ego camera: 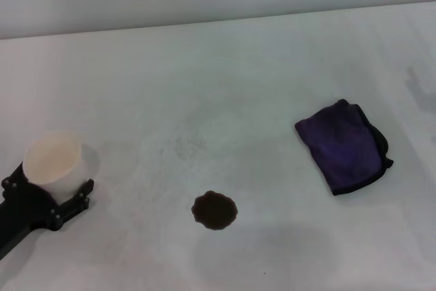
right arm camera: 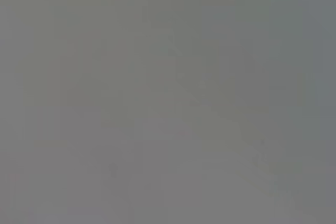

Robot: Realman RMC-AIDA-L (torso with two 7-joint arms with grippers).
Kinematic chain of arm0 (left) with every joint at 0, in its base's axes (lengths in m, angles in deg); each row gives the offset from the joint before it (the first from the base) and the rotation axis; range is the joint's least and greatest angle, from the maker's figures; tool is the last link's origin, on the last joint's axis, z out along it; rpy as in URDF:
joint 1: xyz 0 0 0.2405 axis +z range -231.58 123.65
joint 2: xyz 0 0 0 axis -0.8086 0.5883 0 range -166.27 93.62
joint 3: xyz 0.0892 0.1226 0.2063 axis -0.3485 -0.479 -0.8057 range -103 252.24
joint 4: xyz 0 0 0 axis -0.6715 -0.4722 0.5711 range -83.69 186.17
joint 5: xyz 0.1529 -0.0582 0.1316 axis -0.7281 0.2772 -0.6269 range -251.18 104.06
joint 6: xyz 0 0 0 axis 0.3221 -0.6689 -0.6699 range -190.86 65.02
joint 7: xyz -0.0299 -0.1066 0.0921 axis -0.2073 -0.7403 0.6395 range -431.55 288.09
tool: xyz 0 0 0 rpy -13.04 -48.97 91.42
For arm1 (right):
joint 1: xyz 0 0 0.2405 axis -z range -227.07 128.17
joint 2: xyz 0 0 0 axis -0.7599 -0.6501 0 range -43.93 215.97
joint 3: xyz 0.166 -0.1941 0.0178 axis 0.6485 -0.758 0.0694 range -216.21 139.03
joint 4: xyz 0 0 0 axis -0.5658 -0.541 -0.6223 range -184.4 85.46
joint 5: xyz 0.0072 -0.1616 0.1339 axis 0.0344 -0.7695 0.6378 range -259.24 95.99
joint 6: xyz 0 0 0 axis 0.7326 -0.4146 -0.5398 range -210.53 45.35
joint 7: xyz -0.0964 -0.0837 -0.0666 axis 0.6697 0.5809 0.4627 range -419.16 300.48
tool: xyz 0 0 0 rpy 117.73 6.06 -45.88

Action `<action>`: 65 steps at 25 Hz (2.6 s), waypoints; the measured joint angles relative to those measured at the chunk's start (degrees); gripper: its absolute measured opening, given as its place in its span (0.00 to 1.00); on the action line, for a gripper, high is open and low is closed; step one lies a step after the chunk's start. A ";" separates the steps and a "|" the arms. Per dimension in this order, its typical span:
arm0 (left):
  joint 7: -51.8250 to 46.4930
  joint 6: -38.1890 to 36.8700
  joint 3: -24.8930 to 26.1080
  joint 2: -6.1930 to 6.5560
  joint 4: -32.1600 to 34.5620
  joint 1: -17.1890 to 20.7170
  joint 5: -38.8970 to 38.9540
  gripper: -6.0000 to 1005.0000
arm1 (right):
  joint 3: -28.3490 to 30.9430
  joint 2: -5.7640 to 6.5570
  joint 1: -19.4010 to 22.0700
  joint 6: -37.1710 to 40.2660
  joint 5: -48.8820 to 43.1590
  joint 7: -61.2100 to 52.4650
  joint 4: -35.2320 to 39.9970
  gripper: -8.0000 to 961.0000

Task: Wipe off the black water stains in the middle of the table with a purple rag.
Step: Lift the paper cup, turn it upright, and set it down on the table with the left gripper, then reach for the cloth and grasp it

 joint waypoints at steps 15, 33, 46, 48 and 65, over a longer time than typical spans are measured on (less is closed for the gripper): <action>3.25 5.70 0.37 -0.07 -0.82 5.54 2.10 0.89 | 0.10 -0.01 0.10 -0.26 0.00 0.00 1.29 0.87; 3.75 18.04 0.43 0.26 -1.43 15.21 20.62 0.89 | -6.24 0.32 6.76 4.61 -4.98 -51.43 27.52 0.80; 3.46 15.83 0.54 0.38 -2.72 11.33 24.07 0.89 | -21.62 3.03 3.78 0.18 -54.59 -117.44 81.47 0.79; 3.52 15.81 0.52 0.37 -2.67 11.15 24.63 0.89 | -24.86 2.05 2.10 -4.44 -63.03 -123.13 89.34 0.79; 3.71 15.28 0.61 0.55 -2.44 9.27 27.89 0.89 | -71.08 -0.44 -10.59 -11.05 -92.26 -153.59 96.03 0.79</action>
